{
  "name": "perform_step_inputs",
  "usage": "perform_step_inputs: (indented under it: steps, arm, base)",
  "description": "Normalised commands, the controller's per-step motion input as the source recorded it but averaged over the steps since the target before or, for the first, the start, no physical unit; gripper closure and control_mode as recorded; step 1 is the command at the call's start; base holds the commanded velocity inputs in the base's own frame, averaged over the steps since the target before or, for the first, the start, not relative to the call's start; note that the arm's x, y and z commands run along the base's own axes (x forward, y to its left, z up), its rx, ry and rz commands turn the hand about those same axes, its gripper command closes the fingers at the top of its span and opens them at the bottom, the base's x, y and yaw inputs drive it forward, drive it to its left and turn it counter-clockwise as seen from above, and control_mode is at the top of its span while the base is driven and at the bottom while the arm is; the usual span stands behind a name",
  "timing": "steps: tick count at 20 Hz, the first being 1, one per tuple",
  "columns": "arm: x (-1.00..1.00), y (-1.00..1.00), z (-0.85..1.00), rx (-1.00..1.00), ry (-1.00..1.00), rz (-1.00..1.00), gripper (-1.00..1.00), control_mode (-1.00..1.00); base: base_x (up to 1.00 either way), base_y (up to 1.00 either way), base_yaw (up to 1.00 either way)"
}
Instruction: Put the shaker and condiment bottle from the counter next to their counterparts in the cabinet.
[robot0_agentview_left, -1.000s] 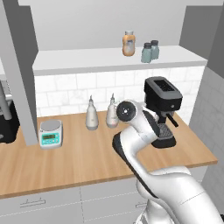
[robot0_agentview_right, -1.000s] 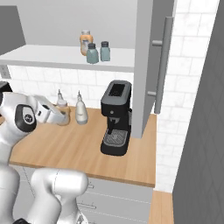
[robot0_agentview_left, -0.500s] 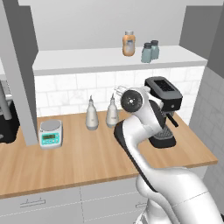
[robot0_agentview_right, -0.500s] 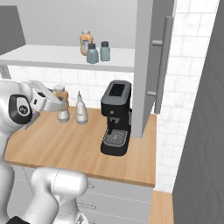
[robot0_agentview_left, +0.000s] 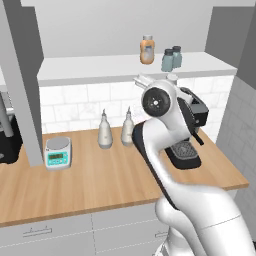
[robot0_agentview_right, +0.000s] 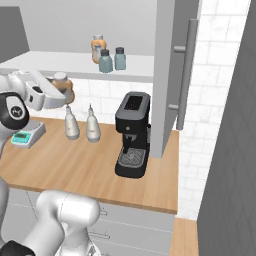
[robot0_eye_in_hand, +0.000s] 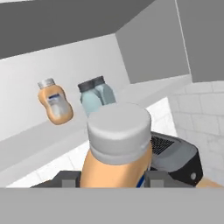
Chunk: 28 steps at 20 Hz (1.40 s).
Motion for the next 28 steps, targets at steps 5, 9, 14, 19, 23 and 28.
perform_step_inputs:
  steps: [5,9,14,19,23,28]
  arm:
    - [-0.11,0.0,0.64,0.0,-0.1,0.03,1.0,-1.0]
    - [0.0,0.0,0.65,0.0,-0.01,0.04,1.0,-1.0]
    - [0.0,0.0,0.56,0.0,0.0,0.05,1.0,-1.0]
    - [-0.02,0.22,0.12,-0.04,0.04,0.03,1.0,-1.0]
    - [0.11,0.1,0.0,-0.05,0.07,0.1,1.0,-1.0]
    - [0.39,0.0,0.0,0.0,0.08,0.12,1.0,-1.0]
  base:
    - [0.0,0.0,0.0]
    - [0.0,0.0,0.0]
    - [0.0,0.0,0.0]
    - [0.0,0.0,0.0]
    - [0.0,0.0,0.0]
    - [0.0,0.0,0.0]
